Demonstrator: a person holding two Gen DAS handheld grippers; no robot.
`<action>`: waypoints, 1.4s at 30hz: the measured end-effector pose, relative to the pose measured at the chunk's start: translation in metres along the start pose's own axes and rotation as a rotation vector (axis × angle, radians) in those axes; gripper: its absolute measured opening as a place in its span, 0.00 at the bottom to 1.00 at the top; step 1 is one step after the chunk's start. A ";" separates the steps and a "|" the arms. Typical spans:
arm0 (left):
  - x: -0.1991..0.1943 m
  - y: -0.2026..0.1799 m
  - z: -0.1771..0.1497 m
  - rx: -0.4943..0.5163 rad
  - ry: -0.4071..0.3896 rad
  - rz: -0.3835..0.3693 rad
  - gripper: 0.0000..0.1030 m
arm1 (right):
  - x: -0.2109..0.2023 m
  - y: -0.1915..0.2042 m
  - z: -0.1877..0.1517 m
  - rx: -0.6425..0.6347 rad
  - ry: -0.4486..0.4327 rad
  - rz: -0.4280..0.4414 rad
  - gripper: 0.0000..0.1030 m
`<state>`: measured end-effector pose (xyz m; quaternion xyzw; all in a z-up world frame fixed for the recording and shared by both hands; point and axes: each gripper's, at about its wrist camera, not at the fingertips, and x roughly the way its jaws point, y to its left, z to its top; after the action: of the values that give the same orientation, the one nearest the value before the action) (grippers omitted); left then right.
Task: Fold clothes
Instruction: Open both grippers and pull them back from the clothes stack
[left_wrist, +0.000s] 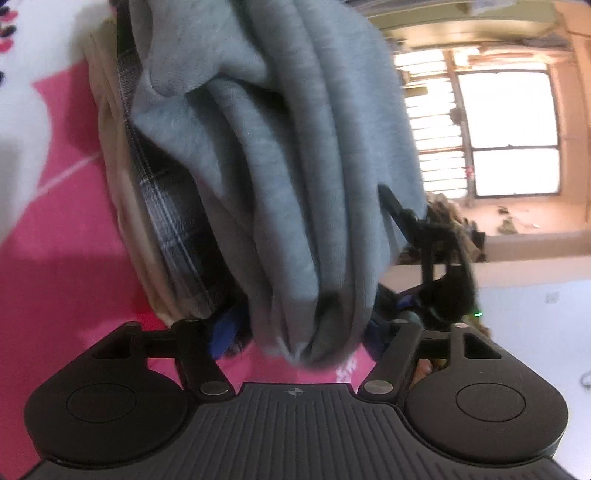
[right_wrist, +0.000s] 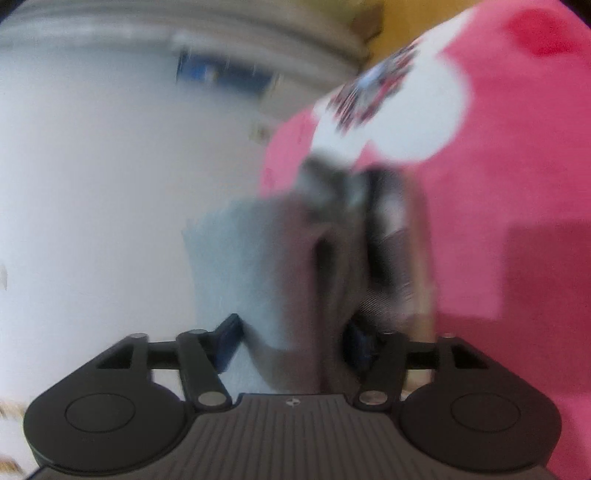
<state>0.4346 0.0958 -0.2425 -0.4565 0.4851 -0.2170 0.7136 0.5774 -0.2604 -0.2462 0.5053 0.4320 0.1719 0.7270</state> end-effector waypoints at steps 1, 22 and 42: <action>-0.011 -0.003 -0.006 0.047 -0.010 0.005 0.78 | -0.013 -0.001 0.003 -0.020 -0.047 -0.001 0.77; -0.064 -0.078 -0.056 0.549 -0.272 0.395 0.87 | -0.082 0.077 -0.058 -0.497 -0.333 -0.149 0.40; -0.201 -0.162 -0.232 0.654 -0.501 0.480 1.00 | -0.296 0.074 -0.321 -0.814 -0.111 -0.595 0.61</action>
<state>0.1622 0.0651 -0.0296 -0.1211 0.2960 -0.0704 0.9449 0.1657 -0.2438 -0.0833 0.0445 0.4161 0.0848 0.9043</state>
